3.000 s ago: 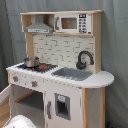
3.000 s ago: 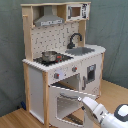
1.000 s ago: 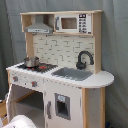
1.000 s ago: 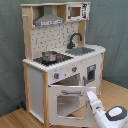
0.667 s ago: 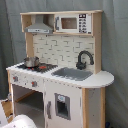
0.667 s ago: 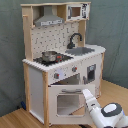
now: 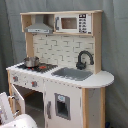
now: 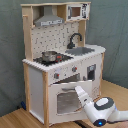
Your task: Play with the kitchen
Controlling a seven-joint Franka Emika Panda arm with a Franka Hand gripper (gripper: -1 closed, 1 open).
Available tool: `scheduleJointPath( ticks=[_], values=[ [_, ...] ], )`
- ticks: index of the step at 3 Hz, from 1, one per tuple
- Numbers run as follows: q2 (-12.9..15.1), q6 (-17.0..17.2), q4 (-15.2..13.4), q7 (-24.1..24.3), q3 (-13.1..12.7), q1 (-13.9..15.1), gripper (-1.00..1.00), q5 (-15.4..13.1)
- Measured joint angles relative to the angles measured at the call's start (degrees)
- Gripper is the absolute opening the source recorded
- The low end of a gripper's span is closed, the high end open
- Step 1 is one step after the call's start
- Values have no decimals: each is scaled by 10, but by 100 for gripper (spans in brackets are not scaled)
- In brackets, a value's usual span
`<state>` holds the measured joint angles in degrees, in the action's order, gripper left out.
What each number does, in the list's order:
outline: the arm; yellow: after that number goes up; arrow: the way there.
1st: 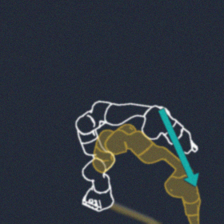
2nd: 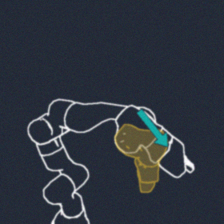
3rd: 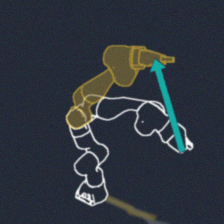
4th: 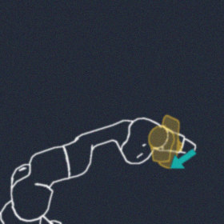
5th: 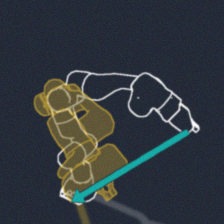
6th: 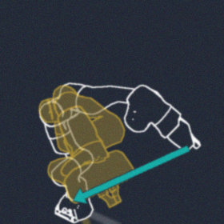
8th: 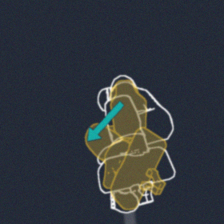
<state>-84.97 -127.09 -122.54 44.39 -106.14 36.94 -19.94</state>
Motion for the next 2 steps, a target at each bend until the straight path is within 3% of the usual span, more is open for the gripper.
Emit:
scheduleJointPath(
  ticks=[2],
  values=[
    [0,-85,1,-47,16,59,100,-13]
  ],
)
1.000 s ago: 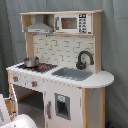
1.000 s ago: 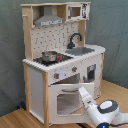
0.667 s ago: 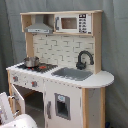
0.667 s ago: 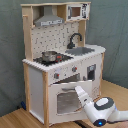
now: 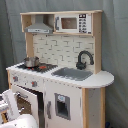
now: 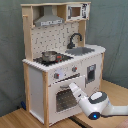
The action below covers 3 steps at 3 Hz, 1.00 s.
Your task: Play with the kitchen
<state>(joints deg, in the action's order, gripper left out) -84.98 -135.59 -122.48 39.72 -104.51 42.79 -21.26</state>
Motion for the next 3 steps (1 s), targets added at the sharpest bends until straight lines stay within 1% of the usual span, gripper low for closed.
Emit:
scheduleJointPath(
  ticks=[1,2,3],
  values=[
    [0,-43,0,-11,12,36,100,0],
    [0,-88,2,-21,20,70,100,0],
    [1,-81,-7,-65,21,26,100,0]
  ],
)
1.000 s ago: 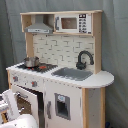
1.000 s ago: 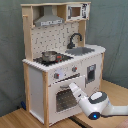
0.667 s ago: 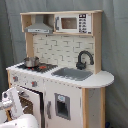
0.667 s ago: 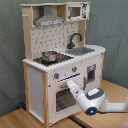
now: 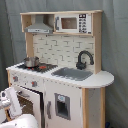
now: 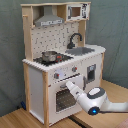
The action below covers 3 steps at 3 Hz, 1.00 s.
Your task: Play with the kitchen
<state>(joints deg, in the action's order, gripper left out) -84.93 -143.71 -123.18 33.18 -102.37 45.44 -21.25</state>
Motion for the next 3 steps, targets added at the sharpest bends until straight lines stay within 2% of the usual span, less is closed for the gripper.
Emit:
scheduleJointPath(
  ticks=[1,2,3],
  values=[
    [2,21,-29,-16,2,-48,100,0],
    [2,25,-71,-31,12,-86,100,0],
    [2,15,-117,-33,7,-51,100,0]
  ],
)
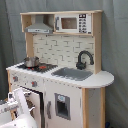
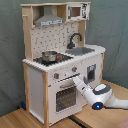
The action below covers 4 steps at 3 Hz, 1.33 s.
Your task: Play with the kitchen
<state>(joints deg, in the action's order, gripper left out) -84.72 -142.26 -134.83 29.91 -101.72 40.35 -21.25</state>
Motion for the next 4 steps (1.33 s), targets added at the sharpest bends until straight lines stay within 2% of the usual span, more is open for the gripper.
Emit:
scheduleJointPath(
  ticks=[1,2,4],
  values=[
    [0,-40,6,0,-3,42,100,0],
    [0,-57,9,-46,26,22,100,0],
    [1,-61,9,-160,46,-11,100,0]
  ],
)
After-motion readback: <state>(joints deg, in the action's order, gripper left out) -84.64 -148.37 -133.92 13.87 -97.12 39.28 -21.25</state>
